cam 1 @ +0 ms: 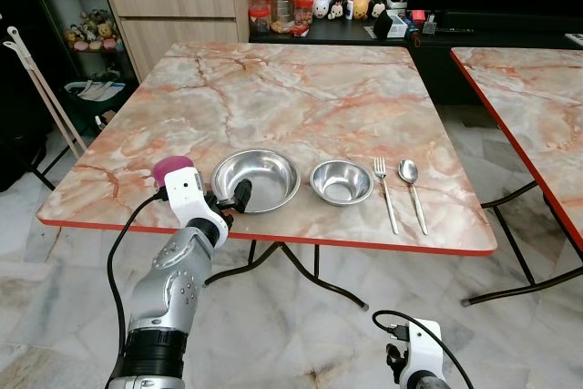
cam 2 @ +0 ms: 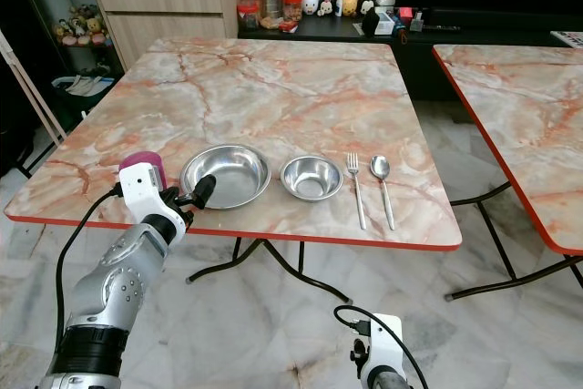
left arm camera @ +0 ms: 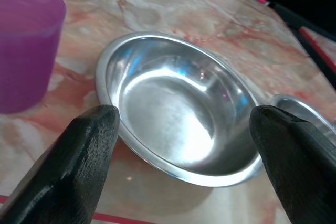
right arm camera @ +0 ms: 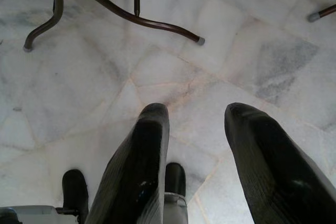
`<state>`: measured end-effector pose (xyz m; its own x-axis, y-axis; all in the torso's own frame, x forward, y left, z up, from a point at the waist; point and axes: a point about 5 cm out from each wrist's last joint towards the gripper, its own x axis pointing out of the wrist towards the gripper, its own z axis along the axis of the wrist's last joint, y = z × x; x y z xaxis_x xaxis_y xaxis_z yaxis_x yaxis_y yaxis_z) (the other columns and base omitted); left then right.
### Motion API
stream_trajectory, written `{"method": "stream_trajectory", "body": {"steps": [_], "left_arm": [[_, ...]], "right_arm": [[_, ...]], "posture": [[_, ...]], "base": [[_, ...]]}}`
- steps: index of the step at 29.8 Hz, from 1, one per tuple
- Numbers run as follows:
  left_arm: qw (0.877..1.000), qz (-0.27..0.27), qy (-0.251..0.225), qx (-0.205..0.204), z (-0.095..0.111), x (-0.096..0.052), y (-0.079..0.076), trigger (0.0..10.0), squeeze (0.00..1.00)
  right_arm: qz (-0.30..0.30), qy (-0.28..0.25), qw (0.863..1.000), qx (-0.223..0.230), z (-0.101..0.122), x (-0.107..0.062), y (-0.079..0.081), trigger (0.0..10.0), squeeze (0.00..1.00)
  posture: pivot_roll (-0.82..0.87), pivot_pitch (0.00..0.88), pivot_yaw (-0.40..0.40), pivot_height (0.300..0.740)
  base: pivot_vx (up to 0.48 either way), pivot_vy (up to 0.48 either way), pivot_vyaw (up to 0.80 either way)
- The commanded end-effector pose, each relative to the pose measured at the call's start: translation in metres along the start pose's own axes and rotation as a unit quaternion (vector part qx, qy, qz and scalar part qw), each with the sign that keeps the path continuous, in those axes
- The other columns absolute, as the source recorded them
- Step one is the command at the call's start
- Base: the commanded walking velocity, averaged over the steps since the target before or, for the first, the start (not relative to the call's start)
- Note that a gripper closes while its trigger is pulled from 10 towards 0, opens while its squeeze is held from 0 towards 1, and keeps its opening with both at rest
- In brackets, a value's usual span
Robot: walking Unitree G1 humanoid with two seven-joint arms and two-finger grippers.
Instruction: Setting the table
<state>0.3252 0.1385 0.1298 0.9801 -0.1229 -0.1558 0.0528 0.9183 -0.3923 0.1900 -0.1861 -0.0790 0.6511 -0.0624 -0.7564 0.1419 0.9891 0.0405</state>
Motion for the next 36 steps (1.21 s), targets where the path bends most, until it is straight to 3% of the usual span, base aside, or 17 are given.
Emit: {"method": "stream_trajectory", "body": {"steps": [1, 3, 12, 22, 36], "left_arm": [[1.000, 0.011, 0.020, 0.009, -0.001, 0.005, -0.006, 10.0, 0.00], [0.998, 0.041, 0.034, -0.019, -0.004, 0.009, -0.006, 10.0, 0.00], [0.996, 0.068, 0.063, -0.011, -0.012, 0.016, -0.009, 10.0, 0.00], [0.993, 0.111, 0.029, -0.007, 0.003, 0.033, -0.007, 10.0, 0.00], [0.988, 0.148, 0.051, -0.004, -0.001, 0.044, 0.002, 10.0, 0.00]], "right_arm": [[-0.002, 0.002, 1.000, 0.002, -0.001, 0.000, 0.001, 10.0, 0.00], [-0.001, 0.004, 1.000, 0.004, -0.002, 0.000, 0.001, 10.0, 0.00], [-0.002, 0.005, 1.000, 0.007, -0.003, -0.001, 0.002, 10.0, 0.00], [-0.003, 0.004, 1.000, 0.007, -0.002, 0.000, 0.001, 10.0, 0.00], [-0.006, 0.000, 1.000, 0.009, 0.000, 0.000, -0.001, 10.0, 0.00]], "posture": [[0.04, 0.000, -0.001, 0.740], [0.04, 0.000, 0.001, 0.740], [0.03, 0.000, 0.005, 0.740], [0.04, 0.000, -0.010, 0.740], [0.02, 0.000, -0.011, 0.740]], "base": [[0.000, 0.000, 0.00], [0.000, 0.000, 0.00], [0.000, 0.000, 0.00], [0.000, 0.000, 0.00], [0.000, 0.000, 0.00]]}}
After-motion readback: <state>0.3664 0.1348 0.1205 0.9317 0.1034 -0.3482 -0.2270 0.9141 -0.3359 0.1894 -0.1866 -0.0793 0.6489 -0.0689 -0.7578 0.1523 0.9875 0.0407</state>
